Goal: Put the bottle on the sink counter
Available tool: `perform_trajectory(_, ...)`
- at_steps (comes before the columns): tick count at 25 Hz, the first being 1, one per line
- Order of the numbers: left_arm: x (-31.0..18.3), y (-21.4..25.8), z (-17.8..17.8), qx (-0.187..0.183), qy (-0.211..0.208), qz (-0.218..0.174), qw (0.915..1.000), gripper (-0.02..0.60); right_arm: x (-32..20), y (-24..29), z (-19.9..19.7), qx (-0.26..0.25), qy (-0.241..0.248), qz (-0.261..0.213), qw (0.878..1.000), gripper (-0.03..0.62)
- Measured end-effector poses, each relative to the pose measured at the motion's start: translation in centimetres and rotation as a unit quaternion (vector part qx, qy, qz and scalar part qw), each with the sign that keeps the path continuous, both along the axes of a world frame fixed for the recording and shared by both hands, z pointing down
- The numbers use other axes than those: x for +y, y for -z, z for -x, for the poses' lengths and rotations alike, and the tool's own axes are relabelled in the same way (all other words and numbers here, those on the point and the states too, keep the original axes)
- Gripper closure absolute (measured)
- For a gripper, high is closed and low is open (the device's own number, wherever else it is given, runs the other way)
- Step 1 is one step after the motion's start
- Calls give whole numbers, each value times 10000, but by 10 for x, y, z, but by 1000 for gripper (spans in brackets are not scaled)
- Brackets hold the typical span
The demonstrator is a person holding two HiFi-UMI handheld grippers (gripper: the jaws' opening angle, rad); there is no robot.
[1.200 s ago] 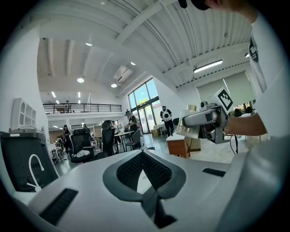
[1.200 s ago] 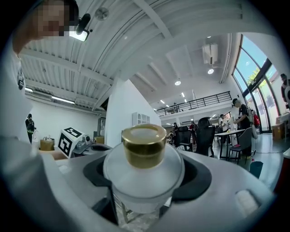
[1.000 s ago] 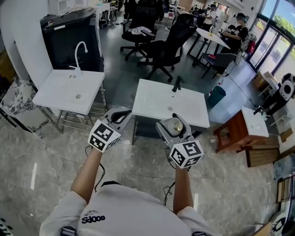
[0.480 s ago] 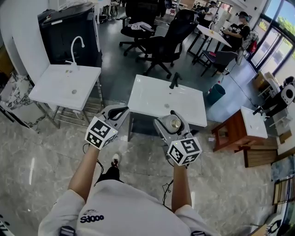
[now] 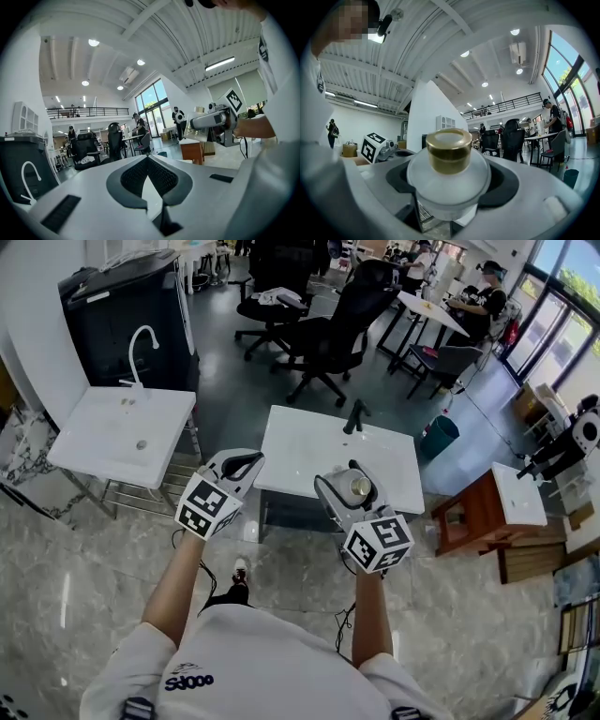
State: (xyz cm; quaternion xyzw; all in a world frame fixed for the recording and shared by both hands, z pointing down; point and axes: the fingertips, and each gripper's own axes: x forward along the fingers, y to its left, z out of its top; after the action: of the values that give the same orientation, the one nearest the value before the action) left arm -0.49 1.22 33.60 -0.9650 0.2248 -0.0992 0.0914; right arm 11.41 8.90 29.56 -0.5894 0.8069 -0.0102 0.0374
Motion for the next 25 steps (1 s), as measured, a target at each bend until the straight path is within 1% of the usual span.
perform_trajectory(5, -45, 4, -13, 2, -51, -6, 10000, 577, -42, 2, -10, -15, -36, -3, 10000, 246)
perform_trajectory(11, -86, 0, -17, -4, -70, 81, 9999, 577, -85, 0, -12, -12, -18, 57, 10000, 245)
perform_trajectory(17, -118, -8, -12, -61, -98, 217, 9997, 577, -119, -5, -7, -76, -48, 154, 9998, 245)
perform_trajectory(25, -161, -15, -11, -114, -177, 281, 9994, 577, -162, -12, -8, -154, -189, 190, 9995, 246)
